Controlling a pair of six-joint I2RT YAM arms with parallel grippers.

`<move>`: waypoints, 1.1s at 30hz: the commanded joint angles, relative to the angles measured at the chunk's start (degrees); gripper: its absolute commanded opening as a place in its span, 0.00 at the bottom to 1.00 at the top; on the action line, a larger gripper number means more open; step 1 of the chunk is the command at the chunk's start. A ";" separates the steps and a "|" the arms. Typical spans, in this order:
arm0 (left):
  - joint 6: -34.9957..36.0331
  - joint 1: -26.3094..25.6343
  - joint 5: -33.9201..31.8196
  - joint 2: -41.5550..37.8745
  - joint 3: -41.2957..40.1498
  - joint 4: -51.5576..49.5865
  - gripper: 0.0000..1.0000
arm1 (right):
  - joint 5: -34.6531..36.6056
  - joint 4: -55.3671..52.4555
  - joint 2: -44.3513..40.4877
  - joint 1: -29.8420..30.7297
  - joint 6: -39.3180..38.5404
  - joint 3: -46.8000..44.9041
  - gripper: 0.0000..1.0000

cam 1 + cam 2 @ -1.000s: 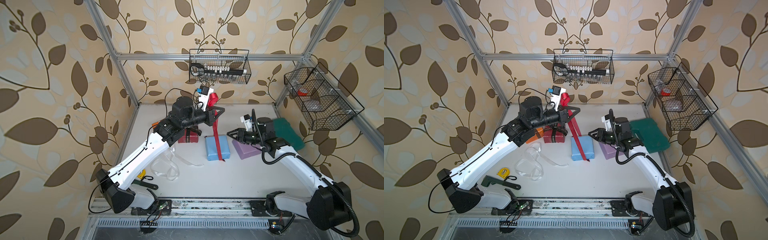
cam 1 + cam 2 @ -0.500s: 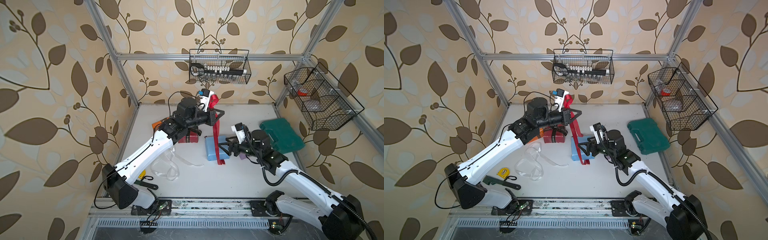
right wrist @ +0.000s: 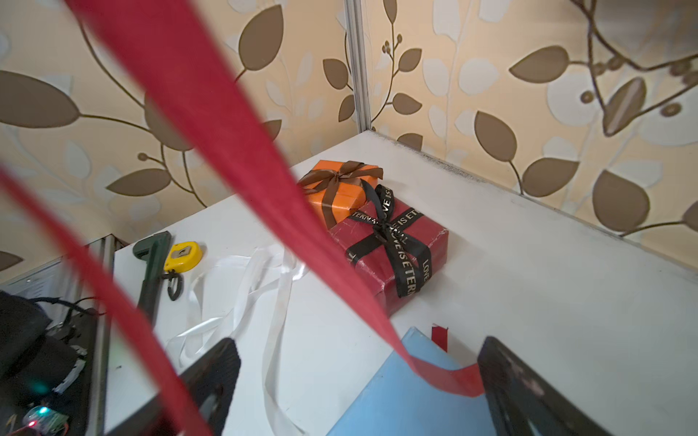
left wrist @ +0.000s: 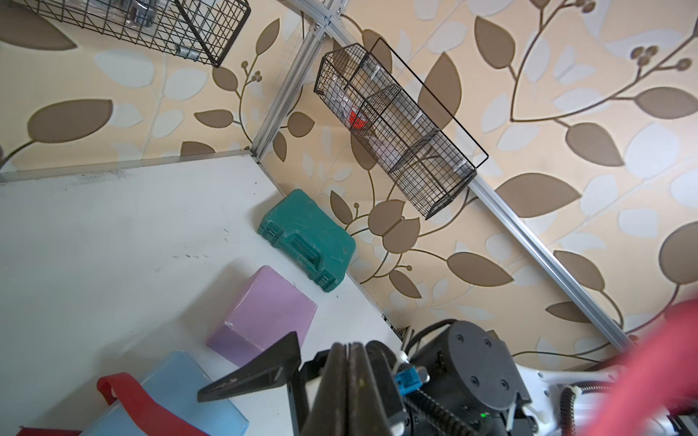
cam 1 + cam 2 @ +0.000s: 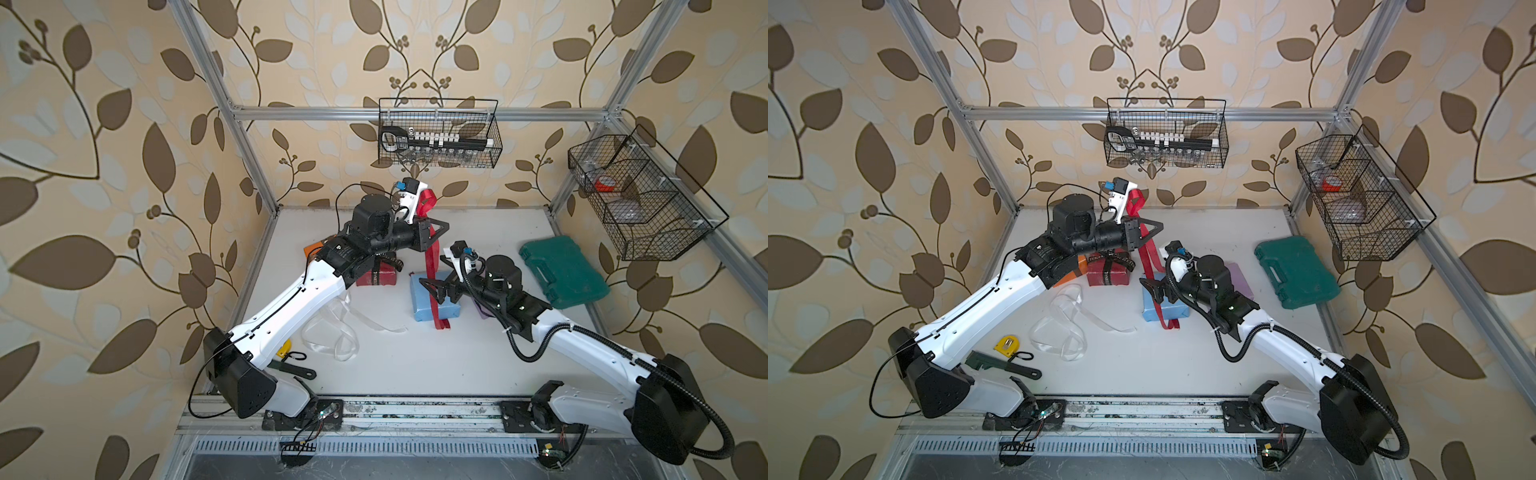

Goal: Untie the ribbon bows on the gift boxes
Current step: Pull the ribbon from the gift box.

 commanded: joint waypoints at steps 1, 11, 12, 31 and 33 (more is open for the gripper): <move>-0.79 0.62 1.72 -3.64 -0.01 1.45 0.00 | -0.56 5.34 2.78 -2.29 -1.90 2.87 0.92; -0.50 4.39 -2.90 -4.54 -4.81 3.39 0.00 | -19.52 3.11 5.34 -9.22 6.12 4.01 0.00; -0.48 4.87 -3.18 -3.91 -5.17 3.79 0.00 | -20.61 2.06 5.39 -9.18 6.34 4.17 0.00; -0.27 9.09 -5.48 3.51 -9.14 -0.50 0.99 | -30.61 2.26 4.85 -10.07 26.61 11.64 0.00; -0.11 9.09 -6.38 2.66 -9.82 -0.92 0.99 | -32.73 3.37 6.63 -11.06 31.47 13.92 0.00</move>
